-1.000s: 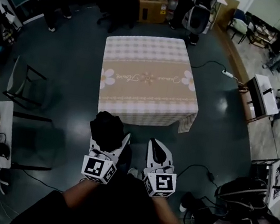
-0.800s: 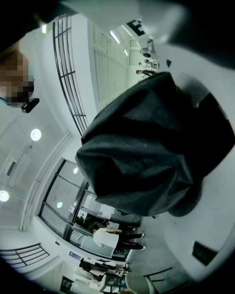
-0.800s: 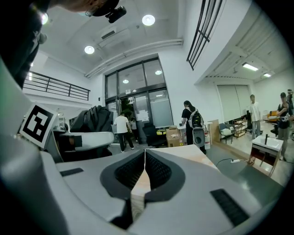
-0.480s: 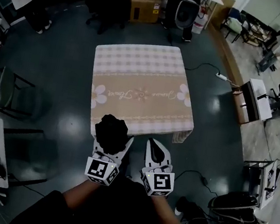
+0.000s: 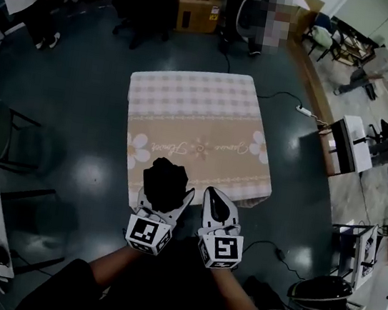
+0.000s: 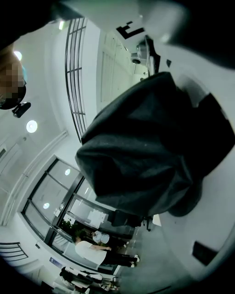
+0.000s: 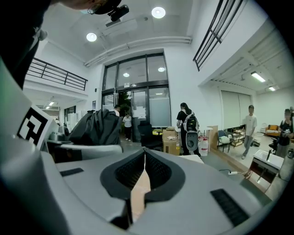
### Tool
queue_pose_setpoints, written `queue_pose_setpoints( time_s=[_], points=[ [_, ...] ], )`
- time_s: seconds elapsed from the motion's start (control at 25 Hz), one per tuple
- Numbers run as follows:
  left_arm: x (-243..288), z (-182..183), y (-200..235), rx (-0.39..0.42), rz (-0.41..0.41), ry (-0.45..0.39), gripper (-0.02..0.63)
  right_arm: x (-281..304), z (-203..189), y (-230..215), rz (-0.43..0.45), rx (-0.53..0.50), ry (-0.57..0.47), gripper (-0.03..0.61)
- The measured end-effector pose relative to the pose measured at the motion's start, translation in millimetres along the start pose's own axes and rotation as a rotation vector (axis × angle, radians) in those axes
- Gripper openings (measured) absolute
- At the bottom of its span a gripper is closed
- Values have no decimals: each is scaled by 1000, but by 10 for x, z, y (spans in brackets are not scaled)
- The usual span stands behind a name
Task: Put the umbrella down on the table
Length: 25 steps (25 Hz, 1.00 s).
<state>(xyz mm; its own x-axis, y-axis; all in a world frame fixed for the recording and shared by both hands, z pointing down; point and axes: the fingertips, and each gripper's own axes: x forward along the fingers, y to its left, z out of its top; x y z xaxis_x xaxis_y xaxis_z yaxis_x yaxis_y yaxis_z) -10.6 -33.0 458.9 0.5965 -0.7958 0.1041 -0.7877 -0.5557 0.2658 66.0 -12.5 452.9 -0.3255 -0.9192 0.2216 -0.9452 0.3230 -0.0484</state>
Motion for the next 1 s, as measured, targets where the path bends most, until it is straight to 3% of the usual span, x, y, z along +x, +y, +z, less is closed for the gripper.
queue_pose_setpoints(
  time_s=[0.32, 0.64, 1.0],
  points=[
    [226, -153, 225, -23, 22, 58, 371, 273, 17, -189, -30, 7, 25, 17],
    [576, -257, 535, -24, 64, 100, 371, 794, 21, -263, 46, 12, 12, 17],
    [1012, -686, 995, -79, 105, 240, 371, 1483, -201, -280, 125, 55, 66, 17]
  ],
)
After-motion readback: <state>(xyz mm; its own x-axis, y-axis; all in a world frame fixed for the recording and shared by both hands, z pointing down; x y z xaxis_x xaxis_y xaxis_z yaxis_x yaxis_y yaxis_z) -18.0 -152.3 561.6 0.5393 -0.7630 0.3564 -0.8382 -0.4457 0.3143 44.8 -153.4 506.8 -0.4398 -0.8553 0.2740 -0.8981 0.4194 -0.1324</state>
